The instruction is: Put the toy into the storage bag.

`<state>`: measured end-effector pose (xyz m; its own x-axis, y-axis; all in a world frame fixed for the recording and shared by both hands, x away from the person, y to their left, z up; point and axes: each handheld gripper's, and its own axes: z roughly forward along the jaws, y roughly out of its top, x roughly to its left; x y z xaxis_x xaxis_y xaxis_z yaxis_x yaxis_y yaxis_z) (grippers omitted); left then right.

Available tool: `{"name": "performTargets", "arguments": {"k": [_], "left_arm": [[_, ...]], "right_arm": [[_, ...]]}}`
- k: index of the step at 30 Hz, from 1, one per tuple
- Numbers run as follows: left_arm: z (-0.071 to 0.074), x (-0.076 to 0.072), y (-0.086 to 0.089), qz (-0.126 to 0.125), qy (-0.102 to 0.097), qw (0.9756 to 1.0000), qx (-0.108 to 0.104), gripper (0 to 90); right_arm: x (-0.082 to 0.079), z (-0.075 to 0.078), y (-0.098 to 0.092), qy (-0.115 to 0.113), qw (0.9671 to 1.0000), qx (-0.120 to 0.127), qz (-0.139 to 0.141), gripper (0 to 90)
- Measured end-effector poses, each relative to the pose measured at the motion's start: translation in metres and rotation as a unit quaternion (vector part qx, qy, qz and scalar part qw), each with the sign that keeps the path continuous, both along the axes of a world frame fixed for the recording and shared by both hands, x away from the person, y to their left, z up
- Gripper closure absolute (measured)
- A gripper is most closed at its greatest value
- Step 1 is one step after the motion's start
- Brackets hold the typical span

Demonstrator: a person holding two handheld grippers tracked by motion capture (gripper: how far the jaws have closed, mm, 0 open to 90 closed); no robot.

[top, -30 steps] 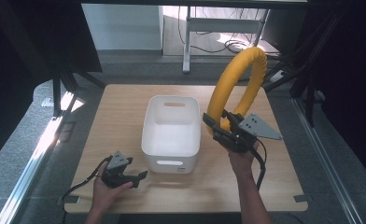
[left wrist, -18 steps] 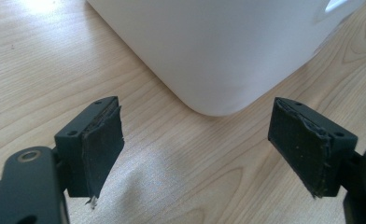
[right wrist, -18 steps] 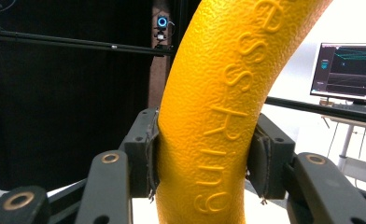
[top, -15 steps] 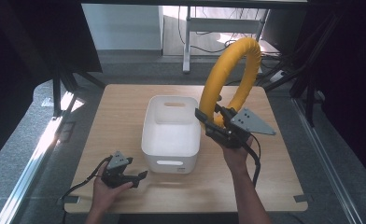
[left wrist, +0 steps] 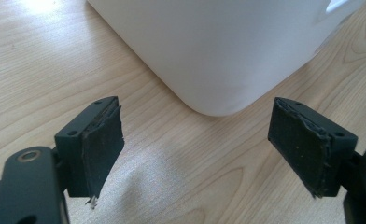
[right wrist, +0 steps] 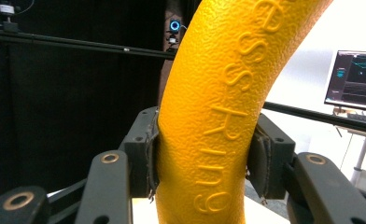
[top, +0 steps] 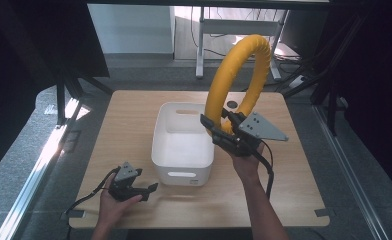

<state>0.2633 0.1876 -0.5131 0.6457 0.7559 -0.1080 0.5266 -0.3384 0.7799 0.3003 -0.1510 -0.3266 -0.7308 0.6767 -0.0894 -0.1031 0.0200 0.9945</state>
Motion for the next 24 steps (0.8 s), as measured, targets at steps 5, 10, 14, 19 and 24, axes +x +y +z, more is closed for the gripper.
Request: {"name": "performTargets", "arguments": {"k": [5, 10, 14, 19, 24], "left_arm": [[0.000, 0.000, 0.000, 0.000, 0.000, 1.0000, 0.000, 18.1], [0.000, 0.000, 0.000, 0.000, -0.001, 1.0000, 0.000, 18.1], [0.001, 0.000, 0.001, 0.001, -0.001, 1.0000, -0.001, 18.2], [0.002, 0.000, 0.001, 0.001, -0.002, 1.0000, -0.001, 18.2], [0.002, -0.001, 0.001, 0.001, -0.002, 1.0000, -0.001, 18.2]], "right_arm": [[0.000, 0.002, 0.011, -0.002, 0.9999, -0.004, 0.011, 50.7], [0.002, 0.001, 0.018, -0.001, 0.9998, -0.006, 0.019, 50.7], [0.003, 0.002, 0.023, 0.002, 0.9997, -0.005, 0.024, 50.7], [0.004, 0.004, 0.028, 0.003, 0.9995, -0.006, 0.031, 50.6], [0.005, 0.003, 0.040, 0.003, 0.9991, -0.005, 0.042, 50.6]]}}
